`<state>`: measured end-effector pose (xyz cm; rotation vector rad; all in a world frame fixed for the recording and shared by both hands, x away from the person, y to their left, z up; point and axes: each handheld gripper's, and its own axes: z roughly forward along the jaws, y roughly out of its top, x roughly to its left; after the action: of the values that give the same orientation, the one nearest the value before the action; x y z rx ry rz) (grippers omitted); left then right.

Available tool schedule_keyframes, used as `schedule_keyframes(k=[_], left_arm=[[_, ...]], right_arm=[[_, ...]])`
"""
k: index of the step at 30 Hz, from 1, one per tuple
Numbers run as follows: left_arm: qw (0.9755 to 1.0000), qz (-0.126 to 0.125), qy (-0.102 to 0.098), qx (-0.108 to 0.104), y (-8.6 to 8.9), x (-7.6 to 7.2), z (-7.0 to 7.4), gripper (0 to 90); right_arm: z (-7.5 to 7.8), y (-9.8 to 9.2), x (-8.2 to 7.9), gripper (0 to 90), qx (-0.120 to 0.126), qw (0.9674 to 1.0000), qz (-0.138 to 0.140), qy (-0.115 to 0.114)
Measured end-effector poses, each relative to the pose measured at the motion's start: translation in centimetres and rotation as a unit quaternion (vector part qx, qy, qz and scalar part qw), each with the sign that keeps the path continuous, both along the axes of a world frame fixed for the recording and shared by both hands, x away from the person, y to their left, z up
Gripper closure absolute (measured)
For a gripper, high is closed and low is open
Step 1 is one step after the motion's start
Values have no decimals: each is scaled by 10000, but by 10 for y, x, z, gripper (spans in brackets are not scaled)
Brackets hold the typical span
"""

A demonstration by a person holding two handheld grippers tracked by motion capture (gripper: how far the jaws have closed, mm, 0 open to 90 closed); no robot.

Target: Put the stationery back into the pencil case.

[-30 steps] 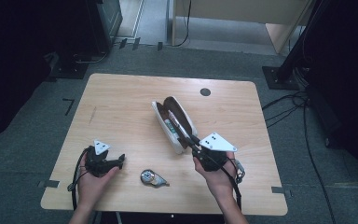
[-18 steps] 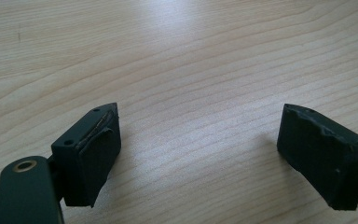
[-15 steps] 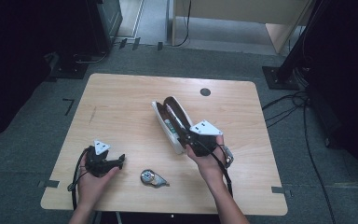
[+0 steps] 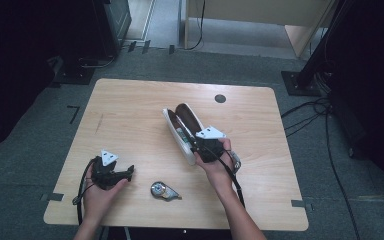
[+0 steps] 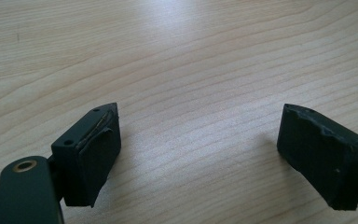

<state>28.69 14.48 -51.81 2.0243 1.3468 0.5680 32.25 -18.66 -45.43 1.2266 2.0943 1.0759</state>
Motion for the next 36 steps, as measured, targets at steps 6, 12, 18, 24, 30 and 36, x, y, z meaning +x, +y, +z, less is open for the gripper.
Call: schedule_keyframes(k=[6, 12, 18, 24, 30, 36], left_arm=[[10000, -12, 7, 14, 0, 0, 0, 137], [10000, -16, 8, 17, 0, 0, 0, 137], [10000, -14, 8, 15, 0, 0, 0, 137], [10000, -21, 6, 18, 0, 0, 0, 138], [10000, -13, -1, 6, 0, 0, 0, 137], [10000, -19, -1, 6, 0, 0, 0, 137]], right_arm=[[-5, 1, 3, 815, -86, 9999, -2, 84], [-8, 3, 7, 813, -180, 9996, 6, 218], [-10, 5, 7, 812, -203, 9995, 34, 259], [-10, 4, 7, 810, -228, 9995, 79, 220], [-8, 3, 6, 802, -165, 9997, 82, 155], [-1, -1, 2, 780, -38, 9999, 108, 48]])
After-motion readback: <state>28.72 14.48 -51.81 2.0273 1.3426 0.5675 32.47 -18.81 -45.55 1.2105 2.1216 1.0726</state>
